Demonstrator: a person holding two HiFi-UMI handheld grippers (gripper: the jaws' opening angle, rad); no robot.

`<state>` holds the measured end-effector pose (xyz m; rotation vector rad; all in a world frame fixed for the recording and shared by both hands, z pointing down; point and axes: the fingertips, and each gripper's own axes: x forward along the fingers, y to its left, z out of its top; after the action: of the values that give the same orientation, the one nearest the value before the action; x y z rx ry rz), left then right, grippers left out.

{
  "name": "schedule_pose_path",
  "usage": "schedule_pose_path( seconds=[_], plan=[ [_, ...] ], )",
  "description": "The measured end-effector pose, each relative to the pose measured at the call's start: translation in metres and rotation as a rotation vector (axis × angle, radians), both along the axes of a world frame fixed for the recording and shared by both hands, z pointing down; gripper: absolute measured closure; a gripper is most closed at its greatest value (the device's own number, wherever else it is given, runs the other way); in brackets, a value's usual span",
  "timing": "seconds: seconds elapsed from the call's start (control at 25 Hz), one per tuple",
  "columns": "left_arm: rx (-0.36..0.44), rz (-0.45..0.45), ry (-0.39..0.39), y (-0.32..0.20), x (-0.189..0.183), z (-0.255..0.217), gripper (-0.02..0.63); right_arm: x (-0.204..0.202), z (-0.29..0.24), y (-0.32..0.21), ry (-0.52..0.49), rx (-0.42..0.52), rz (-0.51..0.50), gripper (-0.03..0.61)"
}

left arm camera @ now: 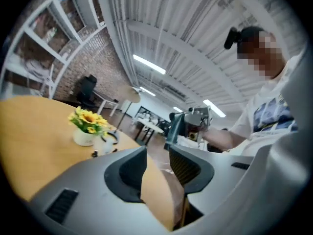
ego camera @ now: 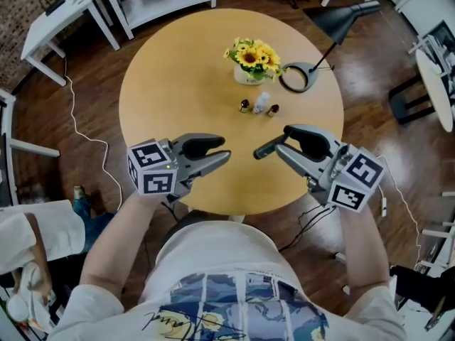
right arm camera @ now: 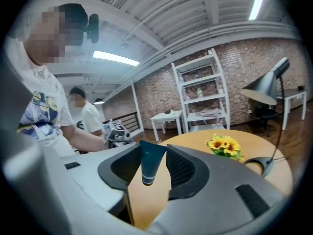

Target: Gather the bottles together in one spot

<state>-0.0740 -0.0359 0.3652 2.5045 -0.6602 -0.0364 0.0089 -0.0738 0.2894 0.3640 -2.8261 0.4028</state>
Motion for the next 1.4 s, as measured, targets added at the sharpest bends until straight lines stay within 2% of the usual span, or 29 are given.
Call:
schedule_pose_path(
  seconds=[0.08,0.12,0.32,0.52,0.84,1.08,1.4],
  plan=[
    [0.000,-0.075,-0.117,-0.008,-0.014,0.018,0.491,0.020,0.019,-0.029,0.049,0.002,0.132,0.397],
    [-0.007,-0.090,-0.136,-0.008,-0.018,0.022,0.491,0.030,0.028,-0.043,0.073,0.001,0.194,0.398],
    [-0.050,-0.127,-0.145,-0.003,-0.030,0.034,0.491,0.077,0.074,-0.106,0.208,0.026,0.437,0.399],
    [-0.089,-0.150,-0.179,-0.001,-0.036,0.049,0.492,0.100,0.120,-0.153,0.270,0.037,0.586,0.399],
    [-0.120,-0.129,-0.251,0.015,-0.043,0.069,0.491,0.103,0.198,-0.204,0.366,0.056,0.704,0.399],
    [-0.150,-0.153,-0.255,0.021,-0.059,0.079,0.491,0.102,0.236,-0.220,0.395,0.063,0.785,0.399],
    [-0.178,-0.162,-0.245,0.023,-0.066,0.087,0.491,0.099,0.263,-0.224,0.396,0.056,0.821,0.399]
  ],
)
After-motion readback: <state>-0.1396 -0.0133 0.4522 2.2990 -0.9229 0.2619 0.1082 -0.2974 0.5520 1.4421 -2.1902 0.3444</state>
